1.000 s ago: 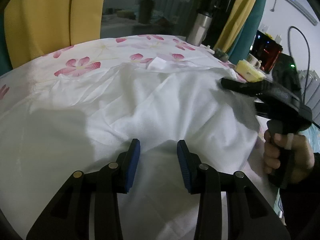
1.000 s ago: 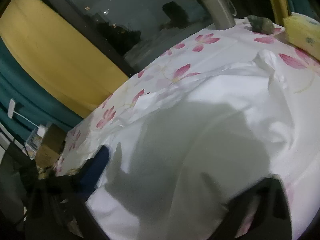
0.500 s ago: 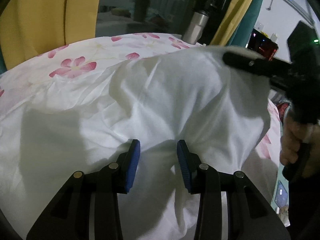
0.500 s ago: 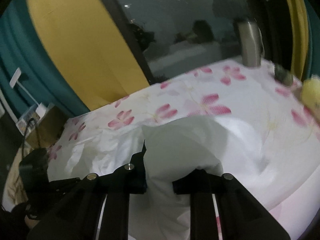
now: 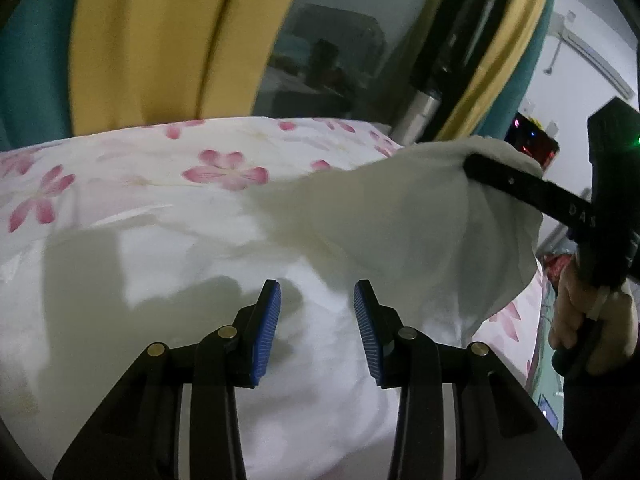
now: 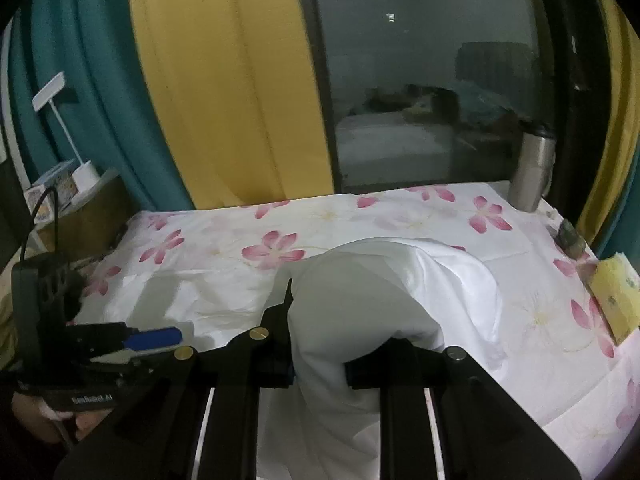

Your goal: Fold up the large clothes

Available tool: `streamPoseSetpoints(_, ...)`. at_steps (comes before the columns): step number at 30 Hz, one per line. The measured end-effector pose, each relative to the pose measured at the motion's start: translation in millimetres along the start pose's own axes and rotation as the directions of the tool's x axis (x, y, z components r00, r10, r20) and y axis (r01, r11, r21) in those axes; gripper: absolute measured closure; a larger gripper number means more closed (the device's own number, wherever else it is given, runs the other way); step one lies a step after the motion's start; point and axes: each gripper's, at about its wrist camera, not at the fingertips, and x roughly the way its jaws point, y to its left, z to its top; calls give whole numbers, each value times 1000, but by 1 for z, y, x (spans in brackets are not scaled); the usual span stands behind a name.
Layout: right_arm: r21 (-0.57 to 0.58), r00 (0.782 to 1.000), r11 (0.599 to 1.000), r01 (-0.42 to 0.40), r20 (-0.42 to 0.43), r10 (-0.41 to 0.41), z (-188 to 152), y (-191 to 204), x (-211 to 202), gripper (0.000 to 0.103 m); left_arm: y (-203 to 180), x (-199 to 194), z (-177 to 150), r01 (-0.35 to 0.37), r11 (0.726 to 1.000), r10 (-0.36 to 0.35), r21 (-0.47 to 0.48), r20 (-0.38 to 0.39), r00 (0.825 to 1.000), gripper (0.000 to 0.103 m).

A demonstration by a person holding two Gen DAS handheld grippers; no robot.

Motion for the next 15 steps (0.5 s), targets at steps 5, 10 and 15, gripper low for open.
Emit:
streamPoseSetpoints(5,-53,1000,999,3,-7,-3,3,25,8,86,23,-20,-6,-28,999,29,-33,29,999,63)
streamPoseSetpoints(10,-71,999,997,-12,-33,10,0,49,21,86,45,-42,-10,-33,996,38,-80,62,997,63)
streamPoseSetpoints(15,-109,997,994,-30,-71,22,-8,75,37,86,62,-60,-15,-44,994,53,-104,87,995,63)
